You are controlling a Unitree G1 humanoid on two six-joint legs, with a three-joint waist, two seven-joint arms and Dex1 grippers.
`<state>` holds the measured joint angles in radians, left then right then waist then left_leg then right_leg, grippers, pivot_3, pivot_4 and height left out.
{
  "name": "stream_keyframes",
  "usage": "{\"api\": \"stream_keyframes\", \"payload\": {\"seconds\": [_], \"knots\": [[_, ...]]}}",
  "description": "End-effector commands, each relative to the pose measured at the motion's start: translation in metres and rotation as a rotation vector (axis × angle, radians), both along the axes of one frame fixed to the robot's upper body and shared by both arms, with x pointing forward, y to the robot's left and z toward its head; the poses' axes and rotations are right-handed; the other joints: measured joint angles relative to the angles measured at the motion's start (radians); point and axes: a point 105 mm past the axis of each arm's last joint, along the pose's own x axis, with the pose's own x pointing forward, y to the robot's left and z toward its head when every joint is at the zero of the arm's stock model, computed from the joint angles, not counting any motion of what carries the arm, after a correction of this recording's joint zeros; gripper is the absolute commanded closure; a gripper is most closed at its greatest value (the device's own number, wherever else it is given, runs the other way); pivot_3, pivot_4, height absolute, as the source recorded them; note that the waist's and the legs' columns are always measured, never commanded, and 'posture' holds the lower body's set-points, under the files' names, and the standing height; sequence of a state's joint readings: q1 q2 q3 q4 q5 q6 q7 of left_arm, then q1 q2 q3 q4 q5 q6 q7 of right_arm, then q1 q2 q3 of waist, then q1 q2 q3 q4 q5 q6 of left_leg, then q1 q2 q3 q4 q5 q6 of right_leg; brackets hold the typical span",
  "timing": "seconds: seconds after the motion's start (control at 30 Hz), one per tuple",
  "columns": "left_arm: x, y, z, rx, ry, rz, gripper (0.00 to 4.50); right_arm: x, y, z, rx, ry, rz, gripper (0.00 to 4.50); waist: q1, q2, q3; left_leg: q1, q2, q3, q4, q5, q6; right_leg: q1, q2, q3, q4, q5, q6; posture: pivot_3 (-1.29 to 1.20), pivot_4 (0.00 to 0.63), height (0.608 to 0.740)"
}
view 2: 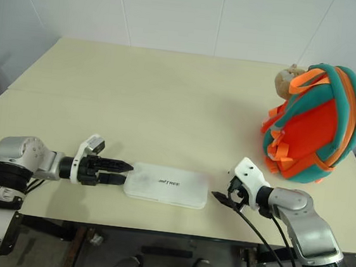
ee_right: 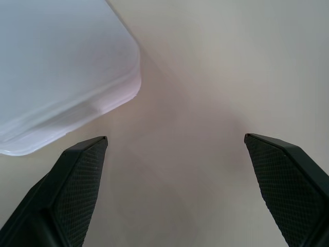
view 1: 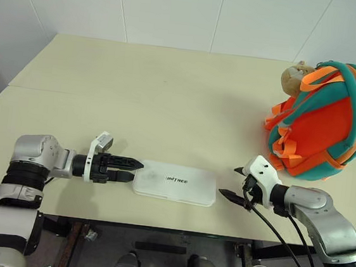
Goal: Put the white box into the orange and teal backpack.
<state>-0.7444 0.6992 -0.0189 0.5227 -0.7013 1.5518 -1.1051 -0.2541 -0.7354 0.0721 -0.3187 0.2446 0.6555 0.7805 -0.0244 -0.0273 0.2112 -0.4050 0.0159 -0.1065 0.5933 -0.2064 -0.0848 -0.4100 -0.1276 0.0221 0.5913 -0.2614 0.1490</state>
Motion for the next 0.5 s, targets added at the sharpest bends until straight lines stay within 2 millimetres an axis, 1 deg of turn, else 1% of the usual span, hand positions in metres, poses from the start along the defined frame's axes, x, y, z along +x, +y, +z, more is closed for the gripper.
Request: {"api": "stream_keyframes", "payload": {"seconds": [0.03,0.27,0.5], "knots": [[0.001,-0.008,-0.005,0.004,-0.003,-0.021,0.02,-0.004,0.009,0.007,0.01,-0.031,0.031,0.0,0.0,0.0,0.0,0.0,0.0,0.0,0.0,0.0,0.0,0.0,0.0,0.0,0.0,0.0,0.0,0.0,0.15,0.74],[0.004,-0.014,-0.001,-0.029,-0.088,-0.038,0.02,-0.006,0.013,0.006,0.013,-0.032,0.046,0.0,0.003,0.0,0.0,0.0,0.0,0.0,0.002,0.0,0.0,0.001,0.0,0.0,0.0,0.0,-0.001,0.0,0.15,0.74],[0.004,-0.019,-0.006,-0.021,-0.111,-0.063,0.02,-0.01,0.014,0.005,0.013,-0.025,0.052,0.0,0.003,0.0,0.0,0.0,0.0,0.0,0.002,0.0,0.0,0.001,0.0,0.001,0.0,0.0,-0.001,0.0,0.15,0.74]]}}
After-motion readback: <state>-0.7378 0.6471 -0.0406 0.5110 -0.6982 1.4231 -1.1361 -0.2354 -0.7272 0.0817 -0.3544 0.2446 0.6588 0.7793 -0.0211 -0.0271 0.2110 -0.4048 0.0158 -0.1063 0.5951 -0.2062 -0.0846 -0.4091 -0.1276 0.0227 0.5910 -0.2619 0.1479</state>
